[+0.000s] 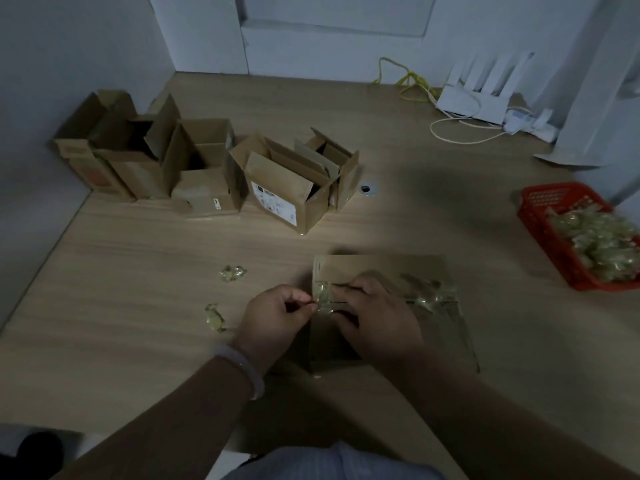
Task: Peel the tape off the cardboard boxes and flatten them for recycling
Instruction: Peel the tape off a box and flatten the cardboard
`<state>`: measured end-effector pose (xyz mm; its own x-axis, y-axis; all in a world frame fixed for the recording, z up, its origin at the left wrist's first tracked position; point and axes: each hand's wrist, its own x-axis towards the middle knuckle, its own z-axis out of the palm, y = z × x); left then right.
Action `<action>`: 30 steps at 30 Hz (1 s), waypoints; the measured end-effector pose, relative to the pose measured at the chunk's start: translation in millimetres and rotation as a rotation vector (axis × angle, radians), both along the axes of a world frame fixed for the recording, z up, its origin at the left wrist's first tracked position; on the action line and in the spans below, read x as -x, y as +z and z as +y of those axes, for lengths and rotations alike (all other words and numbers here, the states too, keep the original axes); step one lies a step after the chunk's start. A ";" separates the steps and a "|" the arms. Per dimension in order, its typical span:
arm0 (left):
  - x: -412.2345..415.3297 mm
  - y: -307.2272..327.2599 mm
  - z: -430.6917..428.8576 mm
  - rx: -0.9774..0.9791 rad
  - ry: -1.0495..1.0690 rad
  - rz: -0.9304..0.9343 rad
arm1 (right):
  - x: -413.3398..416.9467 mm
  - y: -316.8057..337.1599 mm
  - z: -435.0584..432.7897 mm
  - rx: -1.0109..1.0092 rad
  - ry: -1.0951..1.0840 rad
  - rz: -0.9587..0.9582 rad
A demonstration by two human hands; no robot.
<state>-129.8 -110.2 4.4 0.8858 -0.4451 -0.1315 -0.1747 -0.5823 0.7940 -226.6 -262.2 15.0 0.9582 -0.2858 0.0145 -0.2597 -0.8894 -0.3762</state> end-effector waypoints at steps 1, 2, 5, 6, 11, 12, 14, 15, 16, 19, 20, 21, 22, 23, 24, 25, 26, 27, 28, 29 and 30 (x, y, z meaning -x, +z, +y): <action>-1.4 0.1 1.2 0.011 -0.001 0.023 | -3.2 1.2 2.9 0.003 -0.015 0.004; -2.7 -0.9 3.3 0.017 -0.011 0.038 | -6.6 2.4 5.6 0.006 -0.022 0.012; -5.0 -1.2 11.5 0.102 -0.076 0.113 | -15.9 4.3 12.0 0.004 -0.029 0.021; -6.2 -0.6 13.6 0.147 -0.115 0.161 | -18.8 4.7 13.8 0.000 -0.039 0.014; -20.6 -3.2 14.3 0.102 -0.357 0.161 | -30.6 1.6 19.0 -0.029 -0.090 -0.027; -22.8 -3.6 13.6 0.093 -0.375 0.156 | -32.2 0.4 19.2 -0.045 -0.100 -0.030; -27.2 -5.0 11.0 0.050 -0.408 0.135 | -35.5 -2.4 19.8 -0.063 -0.112 -0.031; -29.5 -6.1 9.5 0.009 -0.433 0.113 | -37.0 -3.9 20.2 -0.060 -0.120 -0.033; -31.9 -7.2 8.4 -0.031 -0.455 0.094 | -38.3 -5.6 20.3 -0.053 -0.131 -0.038; -38.4 -10.7 7.4 -0.083 -0.509 0.048 | -38.7 -10.7 17.7 -0.080 -0.185 -0.058; -39.7 -11.7 7.8 -0.093 -0.524 0.045 | -37.9 -11.5 16.3 -0.117 -0.211 -0.065; -40.4 -12.2 8.3 -0.100 -0.535 0.046 | -36.8 -12.0 14.8 -0.163 -0.238 -0.073; -41.0 -12.7 9.0 -0.109 -0.542 0.048 | -36.0 -12.1 12.9 -0.210 -0.259 -0.086; -41.5 -12.8 9.3 -0.120 -0.544 0.048 | -35.0 -11.4 11.0 -0.252 -0.276 -0.101; -41.6 -12.7 9.6 -0.134 -0.542 0.042 | -34.1 -10.1 8.9 -0.292 -0.297 -0.119; -41.4 -11.9 9.8 -0.149 -0.539 0.030 | -32.9 -8.6 6.4 -0.329 -0.325 -0.135; -41.2 -10.7 10.3 -0.163 -0.536 0.011 | -31.9 -6.8 3.6 -0.365 -0.357 -0.151; -41.2 -9.3 10.6 -0.177 -0.535 -0.011 | -30.9 -4.8 0.7 -0.398 -0.394 -0.167; -41.2 -7.6 10.9 -0.197 -0.539 -0.036 | -29.7 -3.3 -2.0 -0.436 -0.435 -0.186; -41.3 -5.5 11.5 -0.224 -0.546 -0.063 | -28.3 -2.3 -4.6 -0.480 -0.482 -0.209; -41.5 -3.0 11.9 -0.253 -0.554 -0.091 | -25.9 -1.7 -6.3 -0.513 -0.530 -0.239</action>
<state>-88.3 -98.3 1.4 0.5446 -0.8071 -0.2279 -0.5653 -0.5540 0.6111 -200.6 -268.5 13.3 0.6788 -0.7322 -0.0549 -0.4623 -0.3682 -0.8067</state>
